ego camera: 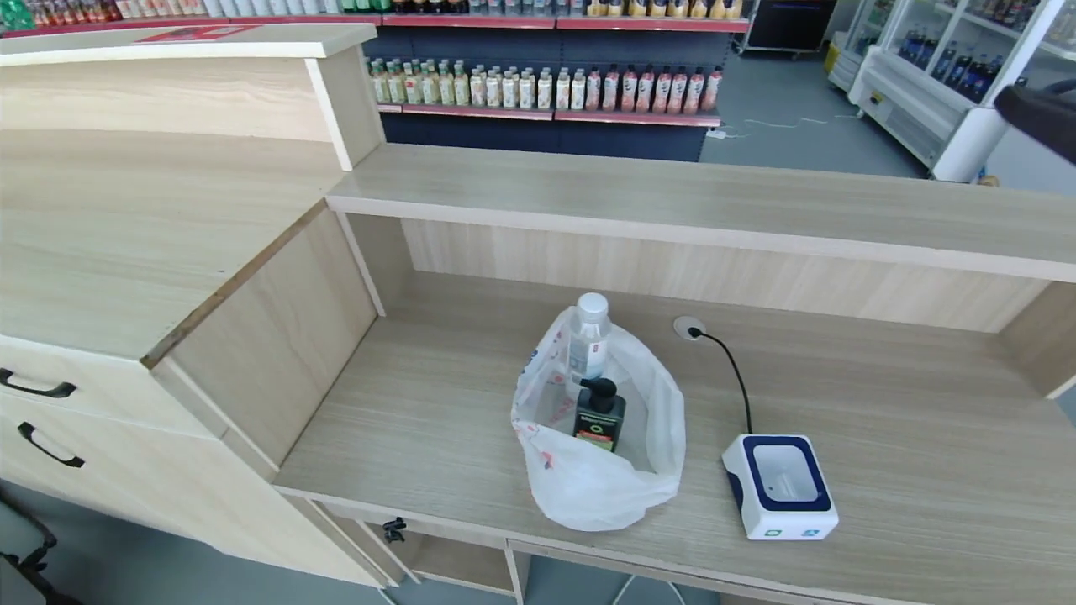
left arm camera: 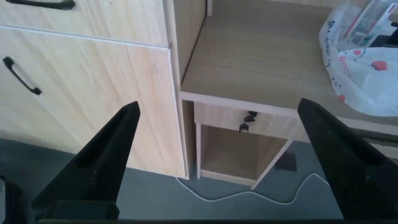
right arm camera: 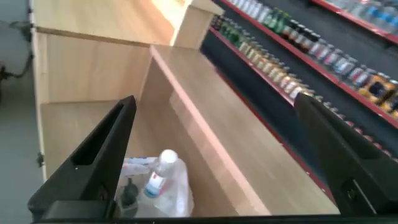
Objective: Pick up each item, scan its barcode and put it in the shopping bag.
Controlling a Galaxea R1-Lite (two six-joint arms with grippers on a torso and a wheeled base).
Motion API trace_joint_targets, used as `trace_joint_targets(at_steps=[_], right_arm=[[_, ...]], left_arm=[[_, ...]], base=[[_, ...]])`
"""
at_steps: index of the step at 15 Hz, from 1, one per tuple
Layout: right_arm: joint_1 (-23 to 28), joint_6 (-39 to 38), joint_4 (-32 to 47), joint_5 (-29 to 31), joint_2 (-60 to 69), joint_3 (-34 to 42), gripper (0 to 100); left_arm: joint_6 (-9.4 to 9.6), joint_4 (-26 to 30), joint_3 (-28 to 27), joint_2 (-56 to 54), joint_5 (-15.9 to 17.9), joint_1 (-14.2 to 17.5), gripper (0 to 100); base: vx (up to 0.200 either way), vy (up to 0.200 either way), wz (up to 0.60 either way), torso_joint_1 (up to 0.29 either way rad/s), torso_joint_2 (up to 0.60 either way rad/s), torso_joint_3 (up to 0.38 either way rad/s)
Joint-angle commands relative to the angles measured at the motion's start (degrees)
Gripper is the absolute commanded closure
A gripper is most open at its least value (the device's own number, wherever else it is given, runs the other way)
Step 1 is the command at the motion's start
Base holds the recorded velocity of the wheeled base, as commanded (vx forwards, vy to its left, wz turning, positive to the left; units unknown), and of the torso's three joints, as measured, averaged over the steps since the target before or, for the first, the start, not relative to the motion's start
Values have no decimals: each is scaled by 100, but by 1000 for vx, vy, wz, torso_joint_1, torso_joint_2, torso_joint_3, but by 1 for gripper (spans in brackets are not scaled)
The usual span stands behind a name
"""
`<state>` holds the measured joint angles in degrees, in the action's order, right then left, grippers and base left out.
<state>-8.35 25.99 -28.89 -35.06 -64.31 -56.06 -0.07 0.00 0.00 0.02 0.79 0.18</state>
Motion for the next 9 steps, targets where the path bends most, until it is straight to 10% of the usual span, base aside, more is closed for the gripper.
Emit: trace_joint_targets(at_steps=[1,5,9], right_arm=[[334,-77,42,263,419,-80,0],[1811,-358,657,1845,955,1396,0],[1538,-1131,841,2900,2106,3866,0]], left_arm=[[-1,0,0,-2,0,-1,0],[-1,0,0,-2,0,-1,0],[-1,0,0,-2,0,-1,0]], base=[[0,0,-600,12,2,2],[0,0,-600,1,5,4],[0,0,-300,0,1,2]])
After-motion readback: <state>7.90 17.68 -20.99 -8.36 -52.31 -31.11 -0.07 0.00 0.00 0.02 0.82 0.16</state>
